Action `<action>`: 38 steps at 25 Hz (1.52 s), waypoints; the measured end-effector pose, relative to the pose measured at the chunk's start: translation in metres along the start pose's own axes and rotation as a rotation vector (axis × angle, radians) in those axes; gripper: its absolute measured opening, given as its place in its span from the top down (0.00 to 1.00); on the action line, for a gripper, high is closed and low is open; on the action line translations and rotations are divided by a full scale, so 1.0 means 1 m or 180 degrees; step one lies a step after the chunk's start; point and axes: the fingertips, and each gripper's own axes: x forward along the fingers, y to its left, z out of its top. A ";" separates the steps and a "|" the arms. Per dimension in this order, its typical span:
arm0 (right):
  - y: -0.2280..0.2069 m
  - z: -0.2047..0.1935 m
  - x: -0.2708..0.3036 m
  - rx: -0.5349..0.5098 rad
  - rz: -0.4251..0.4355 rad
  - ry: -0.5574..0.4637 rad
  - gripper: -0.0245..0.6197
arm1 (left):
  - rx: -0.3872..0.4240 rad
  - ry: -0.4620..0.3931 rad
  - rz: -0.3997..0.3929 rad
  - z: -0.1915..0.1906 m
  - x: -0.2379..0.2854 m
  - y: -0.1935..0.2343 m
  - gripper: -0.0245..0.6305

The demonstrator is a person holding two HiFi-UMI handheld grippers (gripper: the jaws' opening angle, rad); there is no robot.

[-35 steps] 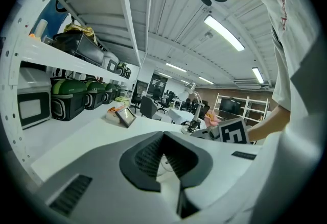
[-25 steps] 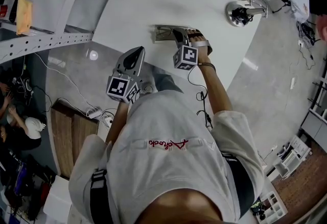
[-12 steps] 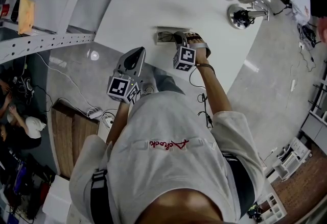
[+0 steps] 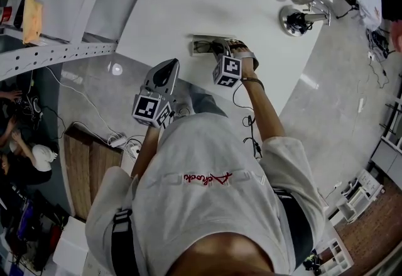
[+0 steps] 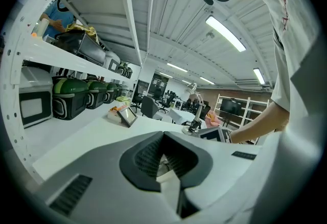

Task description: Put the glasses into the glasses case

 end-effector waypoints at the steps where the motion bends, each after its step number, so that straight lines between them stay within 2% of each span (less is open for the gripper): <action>1: 0.000 0.001 0.000 0.0017 0.0023 -0.0013 0.82 | 0.0003 -0.0002 0.0000 0.000 0.000 0.000 0.95; 5: -0.001 -0.001 -0.004 0.0021 0.0011 -0.0005 0.78 | 0.0023 -0.0014 -0.0017 0.002 0.001 -0.001 0.95; 14: -0.011 0.006 -0.037 0.0120 -0.0333 -0.0091 0.78 | 0.0103 -0.0081 -0.0105 0.009 -0.002 -0.015 0.95; 22: -0.001 0.010 -0.066 0.0247 -0.0645 -0.0171 0.93 | 0.0257 -0.0153 -0.0193 0.015 -0.015 -0.034 0.95; 27: -0.001 0.020 -0.085 0.0500 -0.0830 -0.0322 0.93 | 0.0395 -0.0288 -0.0242 0.028 -0.025 -0.043 0.95; 29: 0.000 0.027 -0.097 0.0747 -0.0880 -0.0453 0.93 | 0.0432 -0.0329 -0.0256 0.031 -0.032 -0.047 0.95; 31: 0.002 0.034 -0.111 0.1130 -0.0900 -0.0655 0.93 | 0.0453 -0.0356 -0.0276 0.032 -0.039 -0.052 0.95; 36: 0.000 0.047 -0.149 0.2612 -0.0866 -0.1493 0.93 | 0.0528 -0.0461 -0.0357 0.037 -0.055 -0.062 0.95; 38: 0.000 0.047 -0.161 0.3068 -0.0828 -0.1768 0.93 | 0.0553 -0.0489 -0.0396 0.038 -0.060 -0.066 0.95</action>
